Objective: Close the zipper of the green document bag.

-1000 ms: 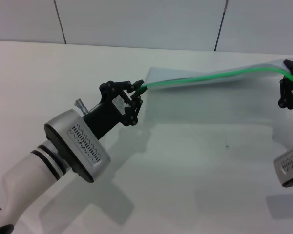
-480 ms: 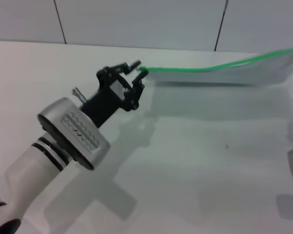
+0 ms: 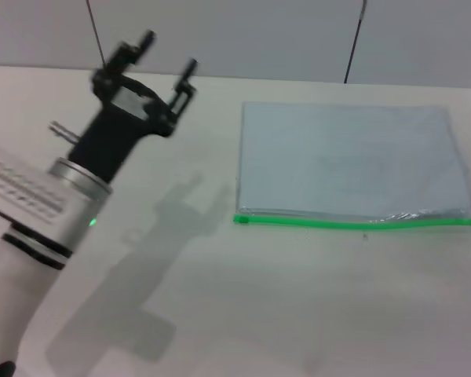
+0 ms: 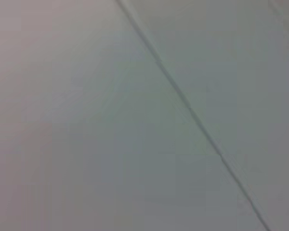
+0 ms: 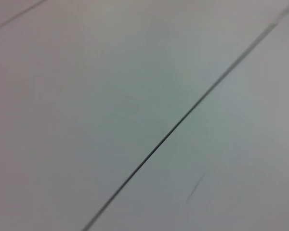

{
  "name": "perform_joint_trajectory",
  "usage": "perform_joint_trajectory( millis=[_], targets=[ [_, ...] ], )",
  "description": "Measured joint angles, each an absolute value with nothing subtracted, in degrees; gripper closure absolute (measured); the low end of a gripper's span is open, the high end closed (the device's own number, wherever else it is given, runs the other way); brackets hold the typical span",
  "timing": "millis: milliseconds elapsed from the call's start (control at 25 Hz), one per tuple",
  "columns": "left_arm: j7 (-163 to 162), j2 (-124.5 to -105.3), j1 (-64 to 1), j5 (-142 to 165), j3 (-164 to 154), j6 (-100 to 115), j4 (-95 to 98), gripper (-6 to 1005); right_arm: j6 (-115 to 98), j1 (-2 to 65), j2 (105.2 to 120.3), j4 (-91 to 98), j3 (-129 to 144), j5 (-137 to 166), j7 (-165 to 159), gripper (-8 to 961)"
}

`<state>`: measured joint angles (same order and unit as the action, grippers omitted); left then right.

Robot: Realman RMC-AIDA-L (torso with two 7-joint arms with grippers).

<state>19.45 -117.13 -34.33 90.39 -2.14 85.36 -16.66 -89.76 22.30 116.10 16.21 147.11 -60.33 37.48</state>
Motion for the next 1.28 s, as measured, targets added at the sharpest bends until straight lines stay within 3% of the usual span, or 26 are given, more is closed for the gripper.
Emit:
perform_joint_trajectory(
  millis=[160,240,400,720,1280],
  targets=[
    [7.81,-117.06,-33.48,86.37,-2.12,89.46,-14.81,398,-93.53,22.29,116.03,14.98,147.80,-59.25,22.74,308],
    [4.08,-117.03,-33.32,85.62,-2.11,89.87,-13.90,390,-96.07,22.32,116.00,13.46,148.37,-58.29,16.13,209],
    [-11.13,-116.92,-32.71,84.05,-2.11,90.35,-9.41,373,-99.21,22.68,115.92,11.67,148.55,-57.86,4.01,212],
    [-16.79,-116.80,-32.26,83.43,-2.02,90.35,-7.75,168,-99.68,22.17,115.99,8.58,144.15,-58.79,-10.32,195],
    [-17.03,-116.98,-32.12,82.35,-2.11,90.17,-8.20,157,-98.34,22.66,116.01,8.52,144.08,-58.21,-10.13,175]
  ],
)
